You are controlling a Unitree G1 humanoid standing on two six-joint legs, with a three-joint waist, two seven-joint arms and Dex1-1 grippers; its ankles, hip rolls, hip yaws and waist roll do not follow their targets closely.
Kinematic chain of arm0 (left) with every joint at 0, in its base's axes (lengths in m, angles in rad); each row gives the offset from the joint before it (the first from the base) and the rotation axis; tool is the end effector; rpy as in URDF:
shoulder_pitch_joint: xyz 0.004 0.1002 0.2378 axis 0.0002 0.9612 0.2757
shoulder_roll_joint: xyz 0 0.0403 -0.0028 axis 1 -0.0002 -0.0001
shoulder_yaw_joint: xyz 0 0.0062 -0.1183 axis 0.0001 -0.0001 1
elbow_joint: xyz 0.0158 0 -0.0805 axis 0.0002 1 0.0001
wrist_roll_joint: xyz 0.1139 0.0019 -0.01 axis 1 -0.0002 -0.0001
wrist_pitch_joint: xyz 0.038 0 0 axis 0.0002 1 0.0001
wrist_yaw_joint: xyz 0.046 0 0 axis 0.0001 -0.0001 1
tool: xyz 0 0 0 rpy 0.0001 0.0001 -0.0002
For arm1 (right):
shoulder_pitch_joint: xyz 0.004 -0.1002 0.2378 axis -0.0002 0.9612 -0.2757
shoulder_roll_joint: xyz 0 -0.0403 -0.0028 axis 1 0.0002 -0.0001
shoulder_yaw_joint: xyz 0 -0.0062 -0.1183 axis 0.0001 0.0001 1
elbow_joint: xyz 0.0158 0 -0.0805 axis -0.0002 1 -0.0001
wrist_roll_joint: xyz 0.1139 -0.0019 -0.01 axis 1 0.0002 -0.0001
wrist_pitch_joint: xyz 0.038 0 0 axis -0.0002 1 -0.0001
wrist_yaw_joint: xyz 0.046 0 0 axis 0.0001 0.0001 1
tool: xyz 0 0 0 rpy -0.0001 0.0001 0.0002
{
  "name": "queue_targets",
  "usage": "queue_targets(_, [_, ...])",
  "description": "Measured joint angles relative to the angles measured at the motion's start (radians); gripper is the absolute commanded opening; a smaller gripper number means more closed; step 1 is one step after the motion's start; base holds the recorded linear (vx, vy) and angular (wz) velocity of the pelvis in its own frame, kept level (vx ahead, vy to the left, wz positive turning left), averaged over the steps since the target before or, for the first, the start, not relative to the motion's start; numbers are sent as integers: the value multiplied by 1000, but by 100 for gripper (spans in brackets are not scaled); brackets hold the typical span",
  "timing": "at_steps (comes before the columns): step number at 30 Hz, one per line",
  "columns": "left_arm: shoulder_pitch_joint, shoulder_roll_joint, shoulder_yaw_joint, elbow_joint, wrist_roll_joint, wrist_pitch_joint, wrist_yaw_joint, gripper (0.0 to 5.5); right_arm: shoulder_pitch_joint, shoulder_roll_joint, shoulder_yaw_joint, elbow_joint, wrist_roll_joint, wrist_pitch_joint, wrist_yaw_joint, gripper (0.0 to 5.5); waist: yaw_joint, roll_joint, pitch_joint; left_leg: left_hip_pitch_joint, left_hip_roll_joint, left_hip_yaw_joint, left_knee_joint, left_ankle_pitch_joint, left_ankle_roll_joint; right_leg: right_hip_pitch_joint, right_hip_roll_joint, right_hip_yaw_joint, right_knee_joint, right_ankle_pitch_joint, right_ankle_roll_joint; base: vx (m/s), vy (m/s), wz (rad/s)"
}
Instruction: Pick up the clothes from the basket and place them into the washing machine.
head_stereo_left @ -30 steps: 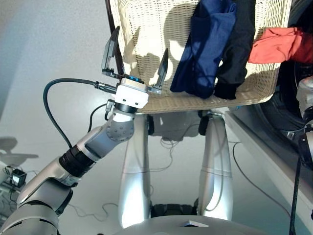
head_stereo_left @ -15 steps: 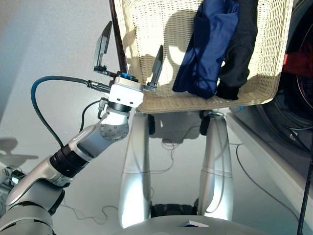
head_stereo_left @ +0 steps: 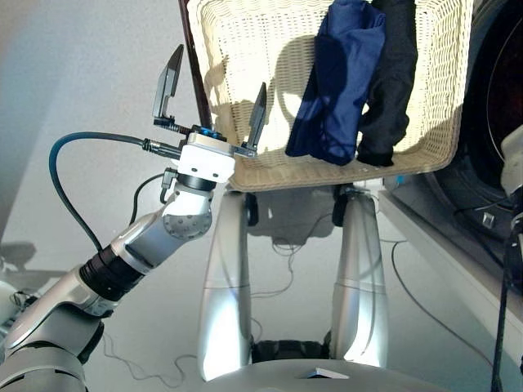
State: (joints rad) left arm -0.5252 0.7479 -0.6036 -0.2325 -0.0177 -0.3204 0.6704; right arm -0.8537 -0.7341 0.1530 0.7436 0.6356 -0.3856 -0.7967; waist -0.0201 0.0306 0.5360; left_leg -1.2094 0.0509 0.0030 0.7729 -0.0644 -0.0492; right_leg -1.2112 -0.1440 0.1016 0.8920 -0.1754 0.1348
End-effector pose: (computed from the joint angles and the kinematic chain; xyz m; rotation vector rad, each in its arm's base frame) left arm 0.2494 0.1318 0.1591 0.3845 -0.9556 -0.1394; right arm 0.3446 -0.2922 0.2070 0.1231 -0.5627 -0.9247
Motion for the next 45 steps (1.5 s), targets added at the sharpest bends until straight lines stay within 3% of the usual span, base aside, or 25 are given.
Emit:
queue_targets(5, [15, -25, 24, 0, -17, 1, -17, 550, 184, 147, 19, -290, -1, -44, 80, 550, -20, -3, 0, 19, 7, 4, -6, -1, -1, 17, 10, 0, -13, 1, -2, 0, 0, 0])
queue_targets(12, [32, -40, 39, 15, -46, 1, -77, 550, 340, 212, 126, -420, 36, -58, 267, 550, -41, -18, 0, 80, 18, 14, -44, -5, -5, 67, 16, 3, -41, 6, -8, 0, 0, 0])
queue_targets(18, [37, -226, 12, 227, -217, 1, -198, 550, 382, 214, 208, -661, -32, -53, 367, 550, -56, -27, 0, 118, 26, 24, -59, -6, -5, 99, 27, 8, -63, 8, -11, 0, 0, 0])
queue_targets(23, [-3, -288, -59, 371, -296, 10, -277, 550, 302, 190, 257, -773, -159, -29, 385, 550, -74, -65, -1, 122, 46, 29, -59, -9, -11, 102, 47, 10, -76, 16, -18, 0, 0, 0])
queue_targets(26, [-57, -347, -56, 480, -300, 20, -283, 550, 234, 178, 295, -832, -296, 3, 362, 550, -91, -76, -1, 128, 51, 33, -65, -10, -12, 103, 52, 13, -82, 20, -20, 0, 0, 0])
queue_targets(29, [-95, -396, -60, 534, -319, 22, -281, 550, 171, 184, 351, -839, -349, 14, 357, 550, -93, -81, -1, 139, 58, 46, -74, -10, -14, 107, 60, 22, -92, 27, -20, 0, 0, 0])
queue_targets(34, [-164, -449, -61, 615, -339, 23, -279, 550, 54, 212, 444, -835, -436, 56, 364, 550, -102, -81, -1, 140, 67, 47, -73, -12, -17, 106, 67, 23, -91, 31, -17, 0, 0, 0])
queue_targets(38, [-208, -482, -55, 697, -349, 24, -251, 550, -21, 282, 491, -832, -437, 58, 368, 550, -105, -84, -2, 135, 71, 48, -72, -13, -18, 100, 71, 23, -91, 31, -22, 0, 0, 0])
queue_targets(45, [-237, -527, 20, 892, -450, 44, -193, 550, -72, 353, 551, -825, -414, 60, 375, 550, -113, -102, -3, 115, 83, 47, -65, -19, -28, 77, 82, 18, -88, 32, -26, 37, -14, -24])
